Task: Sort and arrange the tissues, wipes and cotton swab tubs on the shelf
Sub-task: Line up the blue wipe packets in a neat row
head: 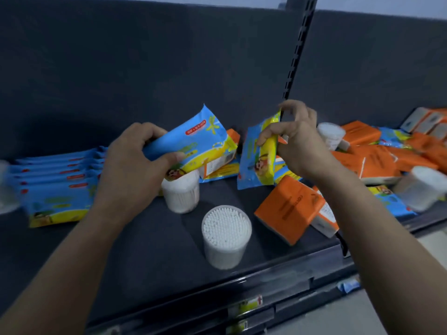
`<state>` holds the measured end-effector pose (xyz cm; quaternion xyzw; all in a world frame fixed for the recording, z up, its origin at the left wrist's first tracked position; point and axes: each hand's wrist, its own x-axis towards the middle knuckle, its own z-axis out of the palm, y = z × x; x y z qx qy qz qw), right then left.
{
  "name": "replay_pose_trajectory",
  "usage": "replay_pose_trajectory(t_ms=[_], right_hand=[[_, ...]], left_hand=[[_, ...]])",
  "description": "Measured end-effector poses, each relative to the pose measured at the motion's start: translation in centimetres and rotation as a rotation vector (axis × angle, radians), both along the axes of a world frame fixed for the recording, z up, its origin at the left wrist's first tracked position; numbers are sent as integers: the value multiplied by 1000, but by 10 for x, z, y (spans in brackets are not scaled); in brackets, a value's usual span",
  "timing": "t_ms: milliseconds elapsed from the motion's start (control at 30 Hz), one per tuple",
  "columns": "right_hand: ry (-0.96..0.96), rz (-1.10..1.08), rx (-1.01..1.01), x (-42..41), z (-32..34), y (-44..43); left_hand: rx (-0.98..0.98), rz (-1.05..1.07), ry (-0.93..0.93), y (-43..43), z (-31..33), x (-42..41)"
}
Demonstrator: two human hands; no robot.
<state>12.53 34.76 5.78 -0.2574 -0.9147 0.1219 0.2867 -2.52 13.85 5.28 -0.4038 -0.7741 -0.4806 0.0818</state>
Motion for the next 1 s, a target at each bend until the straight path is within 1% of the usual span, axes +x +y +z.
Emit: replay_pose_trajectory(t_ms=[100,200,267,333,400,467,500,533,633,767,867,933,1000], right_hand=[[56,-6,-25,-14,-2,-24],[116,42,-159,-30,1,-49],[109,85,-250,-42,6,-67],[121,123,-295,-55,10,-86],[118,219,-360,-69,15,-106],[57,304,-464,-82,17,-121],[21,322,-484,-90,16,-127],[12,328,-481,-99,15,-133],[64,380,-492,-123,7,-150],[17,477,-576,-143,-3,-160],[-8,510,-556,-155,-11,-166],[-31,496,-489,-160,-17,-167],[-27,475,-468,-164,-22,-166]], left_hand=[[3,7,-15,-25,-3,-9],[-7,34,-30,-53,-6,-22],[-13,65,-39,-71,-8,-30],[-18,107,-42,-89,-9,-37],[-15,147,-64,-107,-10,-43],[-11,195,-91,-123,-11,-49],[-9,223,-96,-131,-11,-51],[-8,247,-101,-138,-12,-53],[-22,303,-140,-156,-15,-55],[-139,357,-165,-172,-27,-59],[-197,360,-180,-178,-32,-62],[-226,366,-201,-180,-35,-61],[-238,381,-222,-183,-38,-64]])
